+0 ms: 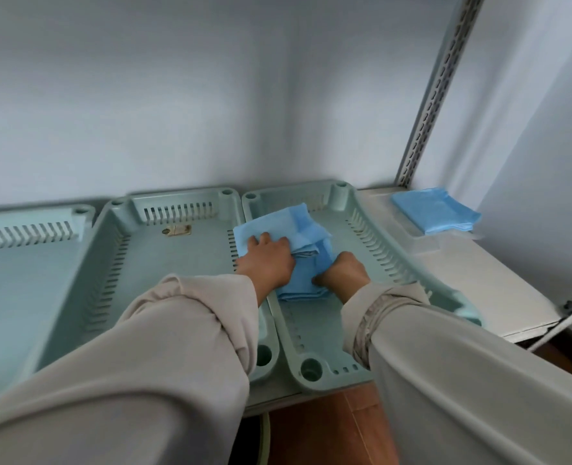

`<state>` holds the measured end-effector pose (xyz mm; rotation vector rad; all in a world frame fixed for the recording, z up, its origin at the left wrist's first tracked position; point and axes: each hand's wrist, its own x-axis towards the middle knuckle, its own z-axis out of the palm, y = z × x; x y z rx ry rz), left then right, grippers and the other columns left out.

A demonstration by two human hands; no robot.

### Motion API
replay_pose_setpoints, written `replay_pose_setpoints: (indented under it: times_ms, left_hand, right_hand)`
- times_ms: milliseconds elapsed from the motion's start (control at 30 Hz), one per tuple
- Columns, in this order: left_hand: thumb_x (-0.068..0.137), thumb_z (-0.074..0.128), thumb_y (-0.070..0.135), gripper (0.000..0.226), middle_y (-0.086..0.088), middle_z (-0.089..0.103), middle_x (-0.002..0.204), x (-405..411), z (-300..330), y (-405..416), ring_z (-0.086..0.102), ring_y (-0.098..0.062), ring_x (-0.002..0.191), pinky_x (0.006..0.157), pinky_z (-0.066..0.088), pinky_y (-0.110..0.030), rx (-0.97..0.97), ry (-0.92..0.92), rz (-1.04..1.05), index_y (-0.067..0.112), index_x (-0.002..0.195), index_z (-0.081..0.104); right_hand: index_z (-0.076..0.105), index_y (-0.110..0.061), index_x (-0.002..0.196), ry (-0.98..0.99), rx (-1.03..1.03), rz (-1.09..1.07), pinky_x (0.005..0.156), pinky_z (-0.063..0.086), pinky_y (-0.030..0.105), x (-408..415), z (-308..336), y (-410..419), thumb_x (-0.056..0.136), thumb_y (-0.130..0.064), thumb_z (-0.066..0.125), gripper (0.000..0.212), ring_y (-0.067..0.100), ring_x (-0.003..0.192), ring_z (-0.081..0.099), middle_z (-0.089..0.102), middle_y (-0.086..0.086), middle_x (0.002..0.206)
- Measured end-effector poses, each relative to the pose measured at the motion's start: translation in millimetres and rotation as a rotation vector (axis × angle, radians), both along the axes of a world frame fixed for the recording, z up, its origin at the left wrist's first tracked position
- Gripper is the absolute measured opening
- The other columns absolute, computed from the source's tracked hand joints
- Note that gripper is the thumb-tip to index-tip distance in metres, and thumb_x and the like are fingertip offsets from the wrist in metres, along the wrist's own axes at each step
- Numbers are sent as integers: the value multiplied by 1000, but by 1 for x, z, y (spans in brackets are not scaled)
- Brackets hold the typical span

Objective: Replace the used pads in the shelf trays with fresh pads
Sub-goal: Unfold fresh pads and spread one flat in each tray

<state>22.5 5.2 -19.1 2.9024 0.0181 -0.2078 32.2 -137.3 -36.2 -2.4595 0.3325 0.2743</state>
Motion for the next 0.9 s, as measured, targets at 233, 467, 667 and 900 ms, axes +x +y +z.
replay_pose_setpoints:
  times_ms: [233,467,667,900]
  left_hand:
    - [101,30,27,46,-15,42,137,-3,23,-26,44,-36,124,97,42,-44,-194,-322,4,19,146,28]
    - [101,32,25,46,-17,46,134,16,31,-76,49,-37,119,97,41,-40,-271,-351,-35,17,146,28]
    - [101,32,27,42,-14,47,128,41,22,-104,50,-35,113,92,43,-41,-292,-344,-86,18,141,33]
    - [100,31,27,41,-16,47,126,61,5,-109,51,-36,109,91,44,-42,-256,-317,-100,16,139,35]
  right_hand:
    - [44,-8,113,-376,166,-160,92,48,43,8,32,-20,92,-19,43,23,41,107,59,59,21,116]
    - [43,-5,113,-792,136,-460,73,45,43,29,72,-87,98,-24,37,26,39,91,59,62,21,100]
    - [42,-3,118,-861,99,-596,67,33,37,62,66,-135,99,-20,33,27,42,93,57,61,24,103]
    - [41,-2,123,-317,-32,-317,95,40,41,84,31,-149,91,-10,45,34,40,115,52,55,23,123]
